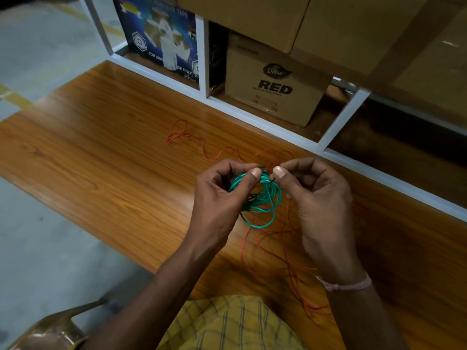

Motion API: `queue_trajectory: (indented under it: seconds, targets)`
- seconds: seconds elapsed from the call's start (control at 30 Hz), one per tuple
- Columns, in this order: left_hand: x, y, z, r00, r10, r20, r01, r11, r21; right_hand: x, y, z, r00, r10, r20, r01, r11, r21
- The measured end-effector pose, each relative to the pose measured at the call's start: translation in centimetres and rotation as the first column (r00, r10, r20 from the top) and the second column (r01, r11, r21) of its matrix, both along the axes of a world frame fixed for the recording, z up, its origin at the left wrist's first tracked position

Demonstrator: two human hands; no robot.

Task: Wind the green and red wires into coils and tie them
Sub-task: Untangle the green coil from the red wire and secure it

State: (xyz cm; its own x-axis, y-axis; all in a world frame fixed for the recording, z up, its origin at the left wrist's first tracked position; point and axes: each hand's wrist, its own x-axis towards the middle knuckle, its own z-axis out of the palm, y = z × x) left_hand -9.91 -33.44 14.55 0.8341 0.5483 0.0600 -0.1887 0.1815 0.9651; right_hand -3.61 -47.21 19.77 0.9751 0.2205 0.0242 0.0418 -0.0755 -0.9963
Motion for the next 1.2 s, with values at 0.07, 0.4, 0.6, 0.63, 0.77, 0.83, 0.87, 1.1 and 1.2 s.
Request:
queue_trajectory:
  seconds: [0.07, 0.4, 0.6, 0.63, 0.77, 0.83, 0.87, 1.1, 1.2]
  targets:
    - [0.1, -0.2, 0.0, 1.000, 0.004, 0.002, -0.004, 1.000, -0.009, -0.3, -0.3, 0.2, 0.997, 0.024, 0.068, -0.021, 0.999, -0.050]
    - [0.7, -1.0, 0.1, 1.000, 0.006, -0.021, -0.006, 1.000, 0.008, -0.6, -1.1, 0.9, 0.956, 0.072, 0.285, 0.039, 0.929, -0.367]
    - [0.8, -0.8, 0.2, 0.999, -0.018, -0.033, 0.019, 0.999, 0.030, 0.1, -1.8, 1.1, 0.940, 0.125, 0.318, 0.035, 0.890, -0.454]
    - [0.8, -0.8, 0.2, 0.999, -0.023, -0.036, 0.024, 0.999, 0.031, 0.2, -1.9, 1.2, 0.941, 0.139, 0.310, 0.021, 0.887, -0.461]
    - [0.9, -0.9, 0.3, 0.999, -0.028, -0.040, 0.029, 0.999, 0.026, 0.5, -2.2, 1.3, 0.937, 0.168, 0.306, -0.003, 0.881, -0.474]
    - [1.0, -0.9, 0.3, 0.999, -0.029, -0.045, 0.030, 0.999, 0.028, 0.5, -2.3, 1.2, 0.938, 0.166, 0.305, -0.003, 0.882, -0.471]
    - [1.0, -0.9, 0.3, 0.999, -0.028, -0.047, 0.030, 0.999, 0.026, 0.5, -2.3, 1.2, 0.938, 0.164, 0.306, -0.001, 0.883, -0.469]
    - [1.0, -1.1, 0.4, 0.997, -0.048, -0.054, 0.050, 0.998, 0.040, 0.6, -2.4, 1.1, 0.940, 0.146, 0.307, 0.009, 0.892, -0.452]
    - [1.1, -1.3, 0.3, 0.998, -0.051, -0.045, 0.053, 0.998, 0.043, 0.6, -2.3, 1.0, 0.944, 0.119, 0.307, 0.025, 0.904, -0.426]
